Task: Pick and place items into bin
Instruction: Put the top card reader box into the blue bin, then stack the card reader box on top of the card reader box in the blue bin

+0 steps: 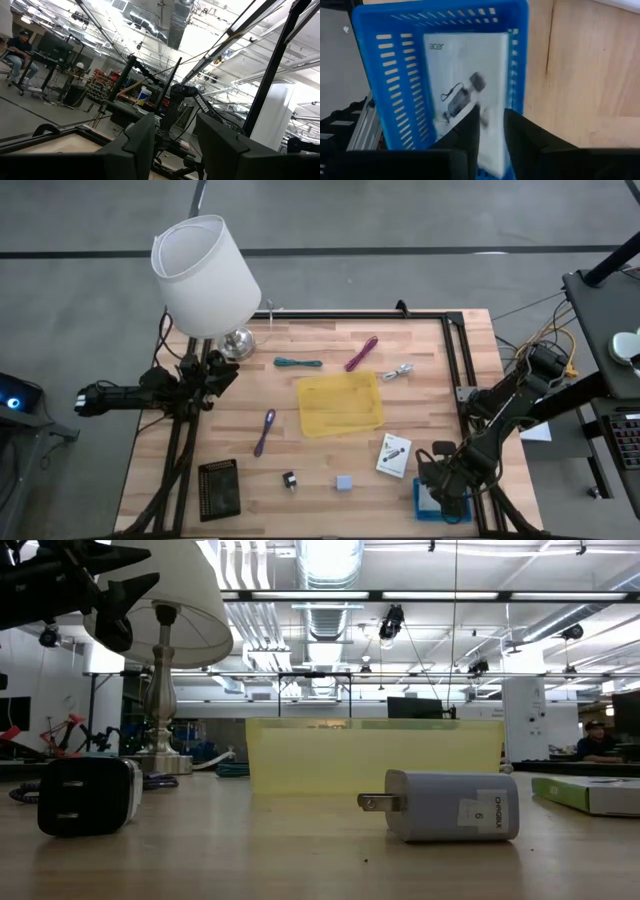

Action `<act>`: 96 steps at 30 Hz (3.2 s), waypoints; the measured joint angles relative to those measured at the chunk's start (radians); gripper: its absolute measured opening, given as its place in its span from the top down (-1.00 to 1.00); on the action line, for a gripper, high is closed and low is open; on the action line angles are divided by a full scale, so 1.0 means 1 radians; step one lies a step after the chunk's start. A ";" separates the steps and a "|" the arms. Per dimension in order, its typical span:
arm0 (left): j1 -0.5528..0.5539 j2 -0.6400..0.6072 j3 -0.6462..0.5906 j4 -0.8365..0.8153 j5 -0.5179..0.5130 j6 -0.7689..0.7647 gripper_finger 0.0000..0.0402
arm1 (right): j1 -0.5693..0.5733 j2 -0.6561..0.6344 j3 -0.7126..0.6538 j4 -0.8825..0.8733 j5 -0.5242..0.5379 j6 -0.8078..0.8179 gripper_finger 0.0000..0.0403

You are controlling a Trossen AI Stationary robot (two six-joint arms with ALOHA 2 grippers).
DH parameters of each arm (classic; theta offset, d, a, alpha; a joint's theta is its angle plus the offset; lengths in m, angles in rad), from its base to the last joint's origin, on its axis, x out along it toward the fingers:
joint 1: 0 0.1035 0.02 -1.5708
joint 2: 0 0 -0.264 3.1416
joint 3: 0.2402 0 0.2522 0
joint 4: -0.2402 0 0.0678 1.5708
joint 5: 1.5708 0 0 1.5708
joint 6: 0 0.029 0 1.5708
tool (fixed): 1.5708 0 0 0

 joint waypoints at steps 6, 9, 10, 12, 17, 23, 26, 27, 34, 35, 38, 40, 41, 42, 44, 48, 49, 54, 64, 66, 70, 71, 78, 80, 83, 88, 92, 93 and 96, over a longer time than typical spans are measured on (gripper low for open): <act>0.000 0.000 0.000 0.000 0.000 0.000 0.35 | 0.000 -0.009 0.000 0.001 -0.009 0.000 0.48; 0.000 0.000 0.000 0.000 0.000 0.000 0.35 | -0.001 -0.019 0.006 0.003 -0.041 -0.050 0.45; 0.000 0.000 0.000 0.000 0.000 0.000 0.35 | -0.001 -0.022 0.014 0.003 -0.057 -0.093 0.44; 0.000 0.000 0.000 0.000 0.000 0.000 0.35 | -0.003 -0.028 0.036 0.003 -0.074 -0.195 0.43; 0.000 0.000 0.000 0.005 0.000 0.000 0.35 | -0.018 -0.030 0.076 -0.019 -0.036 -0.372 0.40; 0.000 0.000 0.000 0.009 0.000 -0.001 0.35 | -0.110 -0.030 0.077 -0.117 0.082 -0.477 0.32; 0.000 0.000 0.000 0.009 0.000 -0.001 0.35 | -0.183 -0.030 0.076 -0.110 0.091 -0.579 0.28; 0.000 0.000 0.000 0.009 0.000 -0.001 0.35 | -0.207 -0.030 0.077 -0.107 0.105 -0.619 0.27; 0.000 0.000 0.000 0.009 -0.001 -0.001 0.35 | -0.356 -0.042 0.065 -0.002 0.182 -0.976 0.26; 0.000 0.000 0.000 0.009 -0.001 -0.001 0.35 | -0.377 -0.040 0.062 0.019 0.184 -1.038 0.26; 0.000 -0.001 0.000 0.009 -0.001 -0.001 0.35 | -0.434 -0.032 0.040 0.083 0.185 -1.224 0.29; 0.000 -0.002 0.000 0.008 -0.001 -0.001 0.35 | -0.471 -0.028 0.024 0.117 0.183 -1.313 0.31; 0.000 -0.002 0.000 0.008 -0.001 -0.001 0.35 | -0.488 -0.027 0.019 0.136 0.180 -1.341 0.32; 0.000 -0.002 0.000 0.009 -0.001 -0.001 0.35 | -0.503 -0.027 0.013 0.144 0.178 -1.362 0.33; 0.000 0.000 0.000 0.008 -0.001 -0.001 0.35 | -0.527 -0.027 0.000 0.147 0.172 -1.415 0.35; 0.000 0.000 0.000 0.008 -0.006 0.002 0.35 | -0.559 -0.027 -0.040 0.155 0.038 -1.639 0.37; 0.000 -0.001 0.000 0.008 -0.011 0.004 0.35 | -0.561 -0.027 -0.053 0.168 0.008 -1.687 0.37; 0.000 0.000 0.000 0.009 -0.021 0.005 0.35 | -0.565 -0.027 -0.108 0.262 0.000 -1.747 0.37; 0.000 0.000 0.000 0.005 -0.021 0.006 0.35 | -0.578 -0.026 -0.181 0.388 0.021 -1.779 0.37; 0.000 0.000 0.000 0.005 -0.021 0.005 0.35 | -0.586 -0.026 -0.181 0.413 0.031 -1.760 0.37; 0.000 0.000 0.000 0.005 -0.021 0.006 0.35 | -0.606 -0.026 -0.183 0.463 0.029 -1.729 0.37; 0.000 0.000 0.000 0.005 -0.021 0.005 0.35 | -0.611 -0.026 -0.184 0.481 0.027 -1.733 0.36; 0.000 0.000 0.000 0.005 -0.021 0.005 0.35 | -0.632 0.018 -0.198 0.512 0.017 -1.742 0.14; 0.000 0.000 0.000 0.005 -0.021 0.002 0.35 | -0.631 0.044 -0.198 0.517 0.016 -1.754 0.07; 0.000 0.000 0.000 0.008 -0.021 0.001 0.35 | -0.631 0.076 -0.195 0.506 0.021 -1.768 -0.01; 0.000 -0.002 0.000 0.009 -0.022 -0.001 0.35 | -0.637 0.084 -0.188 0.482 0.027 -1.758 -0.04; 0.000 -0.001 0.000 0.009 -0.026 -0.001 0.35 | -0.637 0.077 -0.188 0.463 0.020 -1.797 0.00; 0.000 -0.001 0.000 0.009 -0.026 -0.001 0.35 | -0.637 0.078 -0.188 0.455 0.011 -1.806 0.01; 0.000 0.000 0.000 0.009 -0.026 -0.001 0.35 | -0.638 0.099 -0.188 0.439 -0.044 -1.829 0.07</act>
